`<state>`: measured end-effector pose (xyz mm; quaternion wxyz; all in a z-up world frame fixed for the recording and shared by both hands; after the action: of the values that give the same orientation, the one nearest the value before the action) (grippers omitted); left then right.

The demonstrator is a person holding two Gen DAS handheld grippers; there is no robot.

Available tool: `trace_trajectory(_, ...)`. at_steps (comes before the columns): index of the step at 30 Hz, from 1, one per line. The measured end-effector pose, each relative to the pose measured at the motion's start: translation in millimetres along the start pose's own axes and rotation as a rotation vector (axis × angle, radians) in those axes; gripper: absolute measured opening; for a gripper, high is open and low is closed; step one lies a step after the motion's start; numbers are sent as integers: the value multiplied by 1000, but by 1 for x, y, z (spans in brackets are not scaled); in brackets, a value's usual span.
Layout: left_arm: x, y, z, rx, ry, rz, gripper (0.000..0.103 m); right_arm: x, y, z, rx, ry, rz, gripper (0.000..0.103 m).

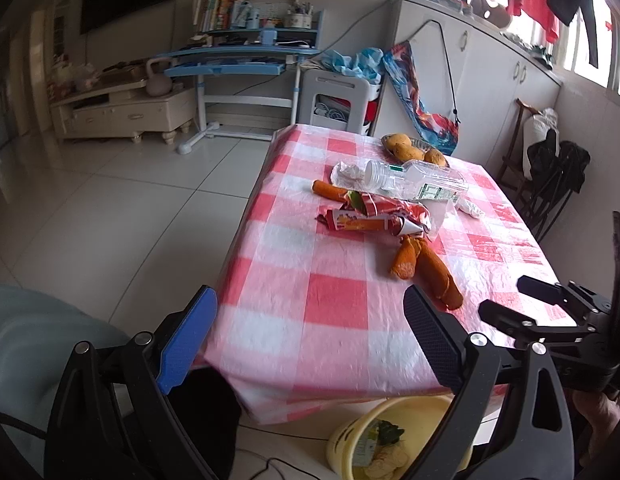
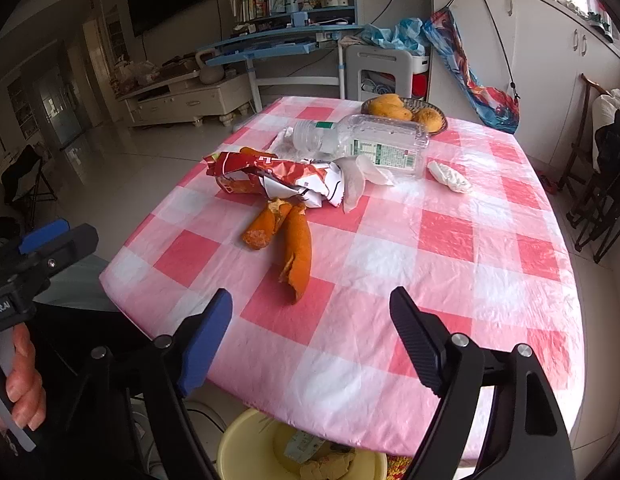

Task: Collect trash
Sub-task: 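Move both tools toward the snack bag and orange peels on the table, then grasp the red snack bag with the left tool while the right tool grasps an orange peel, then carry the snack bag and peel over the yellow basin and release both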

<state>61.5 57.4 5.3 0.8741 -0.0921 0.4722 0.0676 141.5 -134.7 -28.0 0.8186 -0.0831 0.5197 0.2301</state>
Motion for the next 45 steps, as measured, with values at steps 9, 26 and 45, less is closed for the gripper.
trace_trajectory(9,35,-32,46,236,14,60,91,41,-4,28,21,45,33,69)
trace_trajectory(26,117,-88,88,519,134,50,20,63,-14,40,64,70,92,24)
trace_trajectory(45,36,-26,49,127,85,-311,19,6,-33,9,196,-18,244,22)
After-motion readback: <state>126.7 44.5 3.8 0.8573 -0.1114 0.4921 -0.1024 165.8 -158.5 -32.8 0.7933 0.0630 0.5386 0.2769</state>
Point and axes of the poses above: each gripper's, at about its wrist camera, not at the fingertips, and x roughly the way its jaws point, y to its left, z to its top, the point moved 4 cm from there along x, roughly the way its jaws point, and after that the axes turned 15 degrees about y, right-handed, at the moved point
